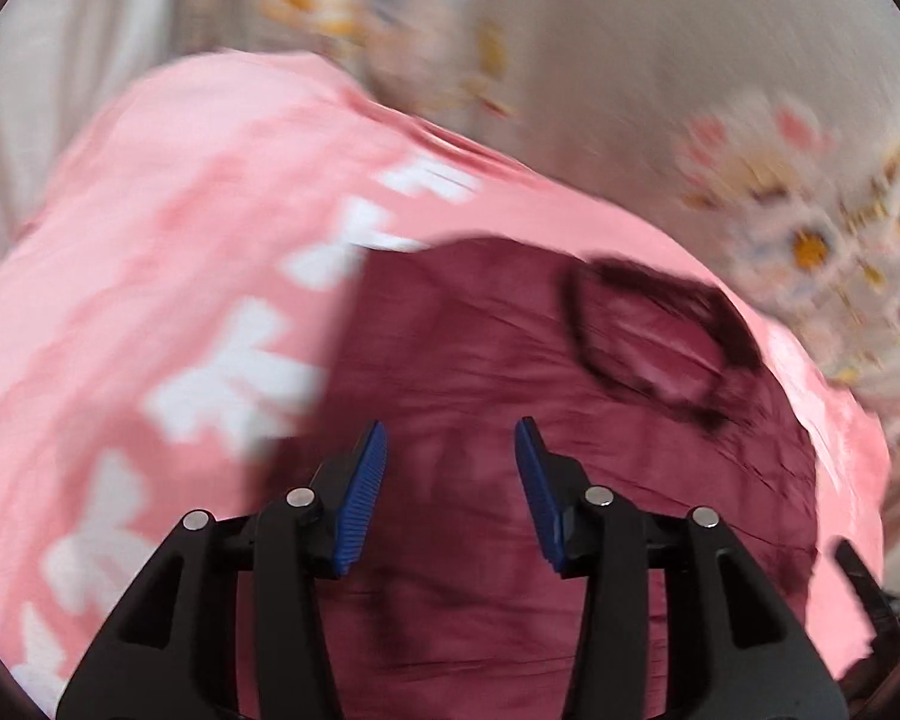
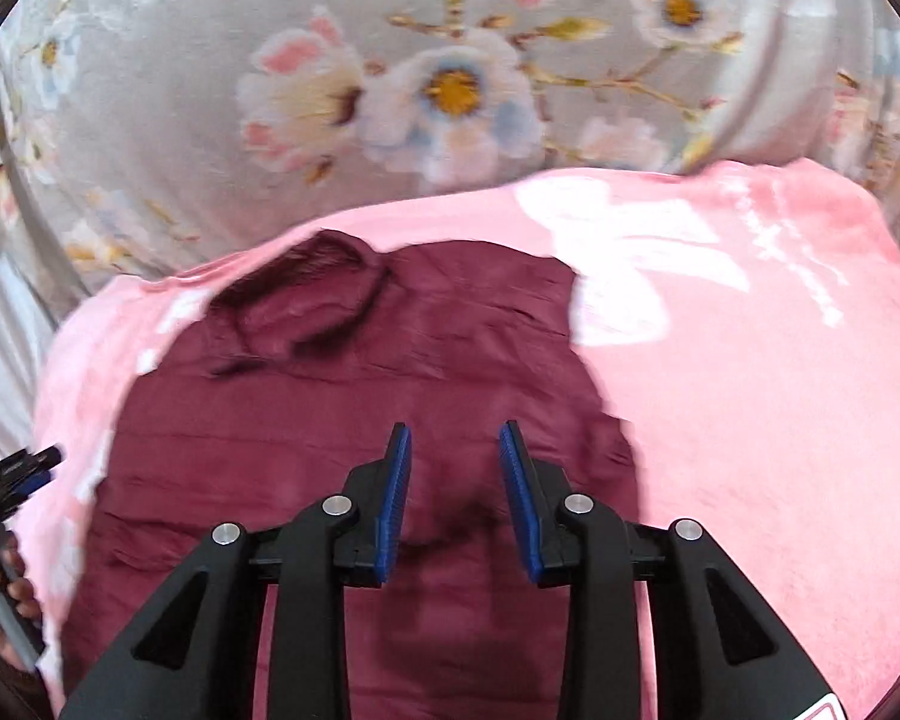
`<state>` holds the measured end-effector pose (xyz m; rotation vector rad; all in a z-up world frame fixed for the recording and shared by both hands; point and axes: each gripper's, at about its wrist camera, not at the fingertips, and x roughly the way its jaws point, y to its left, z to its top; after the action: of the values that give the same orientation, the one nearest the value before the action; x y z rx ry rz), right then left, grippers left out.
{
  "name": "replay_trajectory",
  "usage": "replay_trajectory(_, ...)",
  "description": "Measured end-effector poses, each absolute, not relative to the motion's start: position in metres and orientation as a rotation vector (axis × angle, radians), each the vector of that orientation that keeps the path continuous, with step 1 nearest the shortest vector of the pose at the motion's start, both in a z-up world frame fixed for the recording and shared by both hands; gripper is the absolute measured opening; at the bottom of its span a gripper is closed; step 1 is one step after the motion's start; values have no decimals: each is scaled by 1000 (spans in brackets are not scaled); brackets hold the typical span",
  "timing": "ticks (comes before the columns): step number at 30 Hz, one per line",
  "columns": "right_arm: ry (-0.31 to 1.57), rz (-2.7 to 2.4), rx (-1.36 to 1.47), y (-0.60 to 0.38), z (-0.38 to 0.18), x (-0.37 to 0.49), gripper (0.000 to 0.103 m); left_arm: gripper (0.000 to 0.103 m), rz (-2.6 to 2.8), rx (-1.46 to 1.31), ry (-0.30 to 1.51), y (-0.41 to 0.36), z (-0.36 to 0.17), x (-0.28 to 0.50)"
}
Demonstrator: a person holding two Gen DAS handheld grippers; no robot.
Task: Fold large clothes
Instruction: 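Grasp the jacket hem with both grippers near each other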
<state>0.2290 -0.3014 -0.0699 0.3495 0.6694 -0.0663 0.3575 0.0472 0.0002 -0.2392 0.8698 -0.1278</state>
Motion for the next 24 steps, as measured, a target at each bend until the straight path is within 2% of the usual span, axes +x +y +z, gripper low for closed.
replay_trajectory(5,787,-3,242,-250,-85,279,18,43,-122,-111,953,-8,-36,376)
replay_trajectory(11,880,-5,205,-228,-126,287,18,43,-109,-72,964,-14,-70,366)
replay_trajectory(24,817,-68,75,-207,-146,274,18,44,-63,26,852,-29,-89,350)
